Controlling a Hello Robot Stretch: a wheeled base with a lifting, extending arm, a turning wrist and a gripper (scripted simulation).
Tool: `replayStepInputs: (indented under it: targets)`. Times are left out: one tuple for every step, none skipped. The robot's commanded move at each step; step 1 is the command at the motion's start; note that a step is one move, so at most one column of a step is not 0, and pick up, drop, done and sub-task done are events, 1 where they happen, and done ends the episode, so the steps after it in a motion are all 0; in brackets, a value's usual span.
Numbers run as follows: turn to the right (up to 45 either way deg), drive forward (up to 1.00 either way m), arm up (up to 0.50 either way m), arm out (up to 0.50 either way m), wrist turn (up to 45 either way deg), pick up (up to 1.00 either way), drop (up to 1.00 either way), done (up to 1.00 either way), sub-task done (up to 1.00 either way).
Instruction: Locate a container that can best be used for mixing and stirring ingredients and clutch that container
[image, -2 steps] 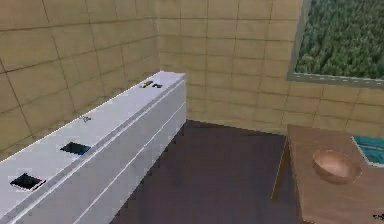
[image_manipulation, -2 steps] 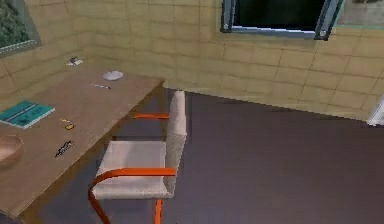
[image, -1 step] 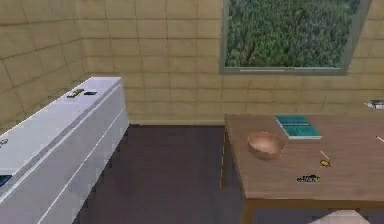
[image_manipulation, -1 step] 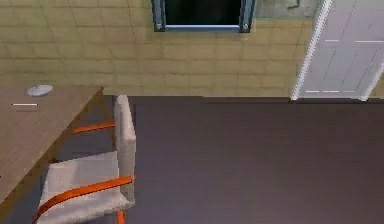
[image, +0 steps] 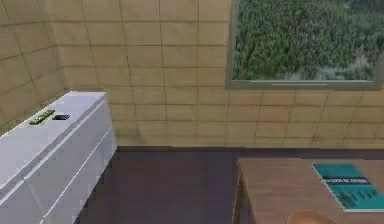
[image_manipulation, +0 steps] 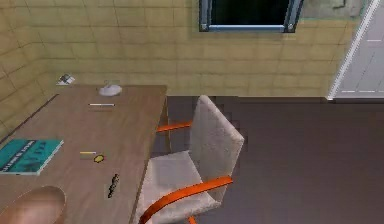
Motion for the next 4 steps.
replayStepInputs:
  targets:
    - [-42.0, 0.00, 0.00, 0.00, 0.0, 0.00, 0.00, 0.00, 0.00]
    - [0.0, 0.00, 0.50, 0.00, 0.0, 0.00, 0.00, 0.00, 0.00]
    - [0.0, 0.00, 0.36, 0.00, 0.0, 0.00, 0.00, 0.00, 0.00]
    - [0.0, 0.00, 0.00, 0.16, 0.0, 0.00, 0.00, 0.00, 0.00]
